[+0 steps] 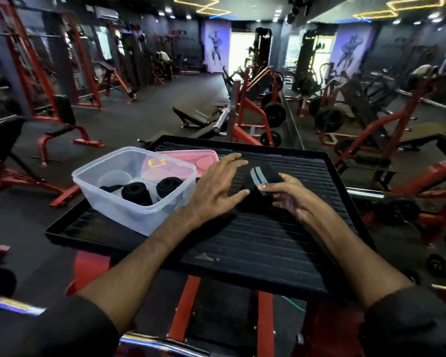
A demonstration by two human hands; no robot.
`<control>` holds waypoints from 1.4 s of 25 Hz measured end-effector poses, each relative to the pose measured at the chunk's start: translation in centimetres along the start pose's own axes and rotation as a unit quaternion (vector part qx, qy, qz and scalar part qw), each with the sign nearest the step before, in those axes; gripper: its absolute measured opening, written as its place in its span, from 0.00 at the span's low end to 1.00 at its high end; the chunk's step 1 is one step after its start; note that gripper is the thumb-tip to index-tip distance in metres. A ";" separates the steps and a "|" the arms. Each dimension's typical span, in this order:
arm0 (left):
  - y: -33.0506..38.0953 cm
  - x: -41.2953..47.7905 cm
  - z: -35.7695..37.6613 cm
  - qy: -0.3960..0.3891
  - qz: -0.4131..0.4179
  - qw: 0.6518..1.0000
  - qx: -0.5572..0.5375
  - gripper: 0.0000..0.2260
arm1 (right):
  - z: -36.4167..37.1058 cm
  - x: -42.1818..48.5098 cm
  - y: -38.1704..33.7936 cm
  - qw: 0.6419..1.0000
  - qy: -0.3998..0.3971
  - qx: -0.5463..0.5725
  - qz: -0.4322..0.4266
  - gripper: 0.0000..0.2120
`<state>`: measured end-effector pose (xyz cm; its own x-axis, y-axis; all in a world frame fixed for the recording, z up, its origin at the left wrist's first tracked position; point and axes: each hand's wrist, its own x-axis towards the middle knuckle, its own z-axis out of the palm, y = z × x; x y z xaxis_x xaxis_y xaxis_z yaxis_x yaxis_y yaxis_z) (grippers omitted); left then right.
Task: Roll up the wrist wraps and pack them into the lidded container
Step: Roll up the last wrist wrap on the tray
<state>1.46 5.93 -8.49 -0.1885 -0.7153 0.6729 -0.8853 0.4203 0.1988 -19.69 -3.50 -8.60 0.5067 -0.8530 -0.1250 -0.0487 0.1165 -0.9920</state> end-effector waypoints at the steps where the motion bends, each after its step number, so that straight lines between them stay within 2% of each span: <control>1: -0.6 0.3 -0.7 -0.012 0.011 0.999 0.035 0.32 | 0.0 0.2 0.1 1.000 -0.003 -0.010 0.001 0.25; 2: -1.4 0.6 -1.3 -0.039 0.015 0.997 0.072 0.36 | 0.0 0.4 0.3 1.000 -0.006 -0.014 0.004 0.25; 4: -2.7 1.0 -2.8 -0.147 -0.030 0.978 0.144 0.44 | 0.0 0.5 0.8 1.000 -0.009 -0.011 0.014 0.24; 7: -4.0 0.8 -3.5 -0.356 -0.117 0.910 0.179 0.44 | 0.0 0.5 1.8 1.000 -0.019 -0.009 0.022 0.27; 9: -4.5 0.8 -3.2 -0.416 -0.103 0.883 0.191 0.43 | 0.1 0.2 2.1 1.000 -0.016 -0.013 0.019 0.29; 13: -4.0 1.8 -2.8 -0.465 -0.081 0.841 0.264 0.41 | 0.3 -0.1 2.4 0.999 -0.016 -0.036 0.019 0.28; 16: -3.4 2.1 -3.2 -0.448 -0.043 0.843 0.294 0.36 | 0.3 -0.2 2.5 0.998 -0.029 -0.047 0.015 0.29; 20: -3.5 1.9 -3.9 -0.396 0.047 0.845 0.357 0.37 | 0.3 -0.4 2.3 0.997 -0.035 -0.060 0.016 0.26; 24: -3.7 2.7 -3.6 -0.420 0.041 0.848 0.320 0.38 | 0.4 -0.7 2.0 0.994 -0.056 -0.092 0.016 0.25; 27: -4.0 2.7 -3.3 -0.410 0.026 0.875 0.254 0.37 | 0.3 -0.8 2.0 0.992 -0.064 -0.106 0.012 0.27; 30: -4.5 2.4 -3.6 -0.354 0.033 0.915 0.190 0.36 | 0.1 -0.8 1.9 0.992 -0.056 -0.116 0.013 0.26; 32: -4.6 2.1 -4.0 -0.330 0.040 0.929 0.163 0.36 | 0.2 -0.7 1.5 0.992 -0.040 -0.119 0.007 0.26; 35: -4.3 1.9 -5.8 -0.277 -0.001 0.958 0.070 0.33 | 1.3 -0.4 -0.2 0.995 -0.019 -0.098 -0.019 0.28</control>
<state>7.42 6.02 -3.91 -0.3488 -0.9190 0.1839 -0.9272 0.3670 0.0755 -18.79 -2.50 -8.33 0.5436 -0.8344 -0.0907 -0.1942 -0.0199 -0.9808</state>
